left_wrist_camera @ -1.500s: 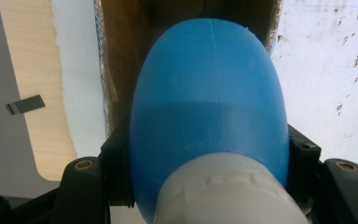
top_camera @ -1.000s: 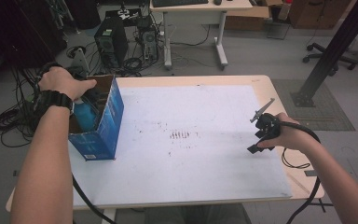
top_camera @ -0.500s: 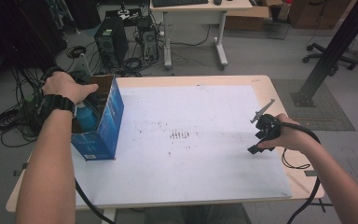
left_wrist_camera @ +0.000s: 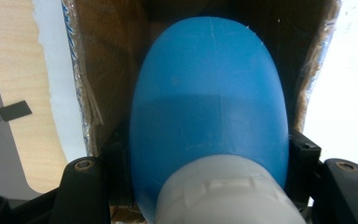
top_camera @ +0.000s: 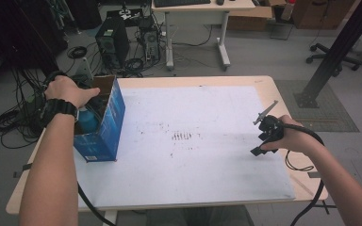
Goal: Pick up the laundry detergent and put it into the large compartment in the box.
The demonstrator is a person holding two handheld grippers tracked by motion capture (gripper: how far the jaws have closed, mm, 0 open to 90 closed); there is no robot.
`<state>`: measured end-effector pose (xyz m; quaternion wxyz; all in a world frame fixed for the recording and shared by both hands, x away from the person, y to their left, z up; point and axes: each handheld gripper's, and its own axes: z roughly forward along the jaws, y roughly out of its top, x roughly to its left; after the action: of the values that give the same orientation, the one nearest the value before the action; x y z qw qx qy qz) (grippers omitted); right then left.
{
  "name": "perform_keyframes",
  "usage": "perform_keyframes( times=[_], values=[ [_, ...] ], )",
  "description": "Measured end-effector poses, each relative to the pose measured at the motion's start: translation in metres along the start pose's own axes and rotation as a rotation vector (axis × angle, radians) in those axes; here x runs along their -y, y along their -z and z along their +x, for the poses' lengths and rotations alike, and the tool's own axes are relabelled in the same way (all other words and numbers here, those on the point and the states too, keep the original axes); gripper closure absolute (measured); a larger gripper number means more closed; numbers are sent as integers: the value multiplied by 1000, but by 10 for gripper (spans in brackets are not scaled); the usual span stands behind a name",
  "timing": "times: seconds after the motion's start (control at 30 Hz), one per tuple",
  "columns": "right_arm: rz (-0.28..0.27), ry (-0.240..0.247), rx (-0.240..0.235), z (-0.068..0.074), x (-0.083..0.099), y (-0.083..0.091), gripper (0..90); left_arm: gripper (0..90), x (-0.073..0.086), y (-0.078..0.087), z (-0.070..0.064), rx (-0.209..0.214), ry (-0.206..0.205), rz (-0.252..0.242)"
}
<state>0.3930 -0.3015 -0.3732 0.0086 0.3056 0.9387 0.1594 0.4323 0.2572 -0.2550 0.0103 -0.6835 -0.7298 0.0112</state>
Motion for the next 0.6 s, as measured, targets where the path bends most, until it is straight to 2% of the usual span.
perform_keyframes(
  times=[0.6],
  values=[
    [2, -3, -4, -1, 4, -3, 207, 373, -3, -13, 0, 0, -9, -14]
  ],
)
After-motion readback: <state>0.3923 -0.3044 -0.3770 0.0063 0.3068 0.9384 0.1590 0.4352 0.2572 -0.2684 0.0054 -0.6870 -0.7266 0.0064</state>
